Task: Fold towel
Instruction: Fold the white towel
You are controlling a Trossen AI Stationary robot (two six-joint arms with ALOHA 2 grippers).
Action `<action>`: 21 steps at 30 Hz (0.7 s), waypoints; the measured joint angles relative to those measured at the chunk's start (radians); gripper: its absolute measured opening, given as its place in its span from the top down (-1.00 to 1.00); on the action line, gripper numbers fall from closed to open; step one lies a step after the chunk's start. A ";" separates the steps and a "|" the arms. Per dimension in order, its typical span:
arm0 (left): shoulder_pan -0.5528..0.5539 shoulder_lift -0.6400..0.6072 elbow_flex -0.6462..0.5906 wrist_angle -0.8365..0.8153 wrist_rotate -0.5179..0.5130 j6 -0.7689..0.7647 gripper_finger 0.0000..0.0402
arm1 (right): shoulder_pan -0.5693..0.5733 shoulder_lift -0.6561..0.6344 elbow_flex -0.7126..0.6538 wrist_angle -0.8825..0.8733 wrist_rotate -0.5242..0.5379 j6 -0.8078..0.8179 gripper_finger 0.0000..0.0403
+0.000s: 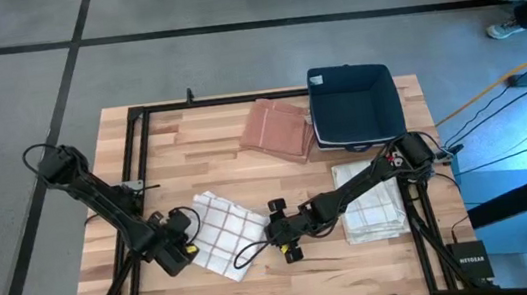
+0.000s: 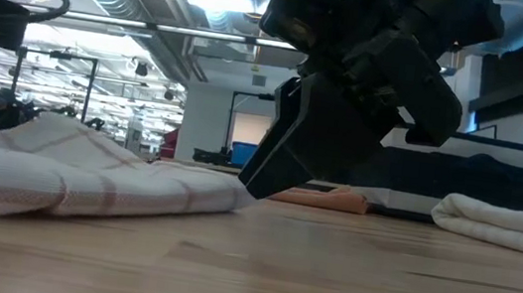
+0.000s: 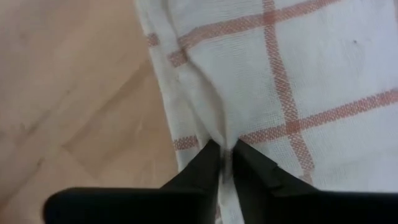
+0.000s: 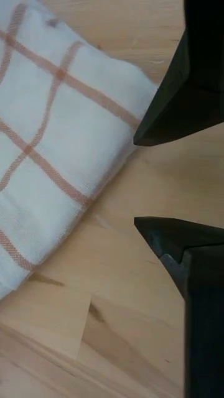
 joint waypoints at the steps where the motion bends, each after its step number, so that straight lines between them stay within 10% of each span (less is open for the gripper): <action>1: 0.001 -0.010 0.000 0.000 0.010 0.004 0.78 | 0.000 0.000 0.000 0.000 0.000 0.000 0.01; 13: 0.010 -0.146 0.032 -0.061 0.069 0.049 0.11 | -0.001 -0.024 0.001 0.041 0.000 -0.003 0.01; 21: 0.011 -0.209 0.035 -0.030 -0.450 0.138 0.10 | -0.009 0.072 0.003 0.499 0.052 0.002 0.01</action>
